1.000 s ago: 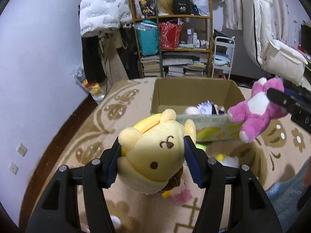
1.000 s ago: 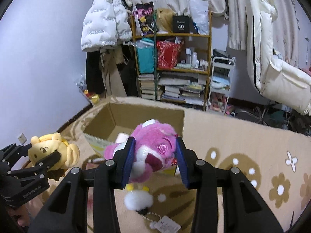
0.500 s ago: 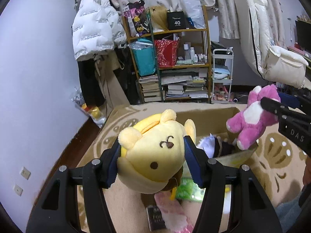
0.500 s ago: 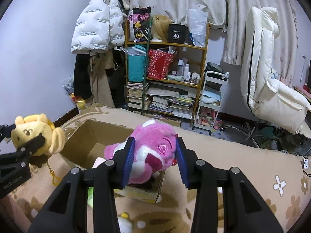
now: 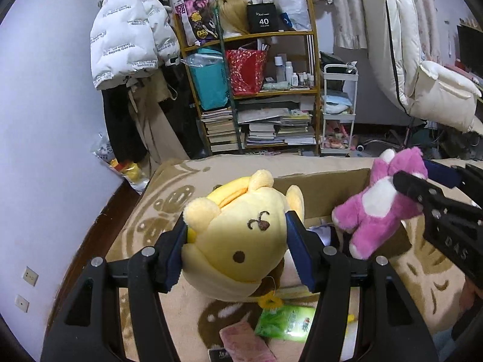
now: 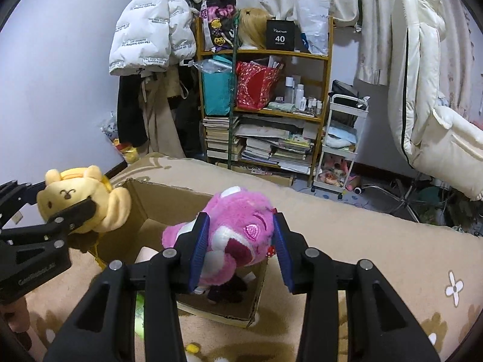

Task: Organize soft objects
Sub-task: 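Lift the yellow bear and pink bear over the box and release both, then withdraw both open tools from the box toward the remaining items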

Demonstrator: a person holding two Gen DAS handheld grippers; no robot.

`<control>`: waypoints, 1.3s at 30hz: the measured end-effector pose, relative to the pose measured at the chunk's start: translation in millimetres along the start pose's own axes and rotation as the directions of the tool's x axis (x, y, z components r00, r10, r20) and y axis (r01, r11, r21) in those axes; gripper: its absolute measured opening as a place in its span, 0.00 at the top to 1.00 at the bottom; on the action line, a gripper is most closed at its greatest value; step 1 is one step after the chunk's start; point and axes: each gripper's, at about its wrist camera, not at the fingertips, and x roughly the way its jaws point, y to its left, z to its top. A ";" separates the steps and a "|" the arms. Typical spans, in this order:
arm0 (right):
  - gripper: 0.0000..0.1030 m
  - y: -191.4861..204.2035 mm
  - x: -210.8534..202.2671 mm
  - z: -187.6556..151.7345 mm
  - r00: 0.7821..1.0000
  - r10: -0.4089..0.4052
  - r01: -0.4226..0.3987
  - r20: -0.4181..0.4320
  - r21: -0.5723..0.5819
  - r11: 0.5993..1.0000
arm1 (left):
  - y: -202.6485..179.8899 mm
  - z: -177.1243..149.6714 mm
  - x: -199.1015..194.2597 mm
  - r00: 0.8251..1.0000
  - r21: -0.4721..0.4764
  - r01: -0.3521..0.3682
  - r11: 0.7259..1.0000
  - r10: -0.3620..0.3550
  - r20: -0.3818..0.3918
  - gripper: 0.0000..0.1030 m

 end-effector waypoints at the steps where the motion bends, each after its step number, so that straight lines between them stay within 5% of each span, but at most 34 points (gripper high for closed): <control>1: 0.57 -1.4 1.8 -1.4 1.000 0.004 -0.004 -0.005 0.005 1.000 | -1.8 1.7 3.1 1.000 0.006 -0.005 1.000 0.005 0.001 0.42; 11: 0.56 -9.9 9.3 0.7 1.000 0.016 -0.016 0.011 0.017 1.000 | -16.9 21.7 30.8 1.000 0.025 0.006 1.000 -0.006 -0.003 0.40; 21: 0.51 -5.6 27.6 -6.0 0.997 0.058 -0.057 -0.043 0.020 0.998 | -14.0 -1.2 56.4 0.996 0.051 -0.010 0.999 0.014 -0.090 0.35; 26: 0.50 -1.7 25.9 -6.7 0.997 0.068 -0.067 -0.044 0.010 0.998 | -6.1 -6.0 51.5 0.996 0.009 -0.003 1.000 0.004 -0.086 0.17; 34: 0.14 4.6 1.8 -7.1 0.997 0.068 -0.068 -0.031 0.005 0.998 | 9.4 -7.8 26.6 0.997 -0.015 -0.008 1.000 0.007 -0.073 0.03; 39: 0.07 9.4 -20.6 -6.9 0.996 0.079 -0.078 -0.035 0.007 0.997 | 23.2 -11.5 5.1 0.997 -0.054 -0.018 0.998 0.014 -0.077 0.02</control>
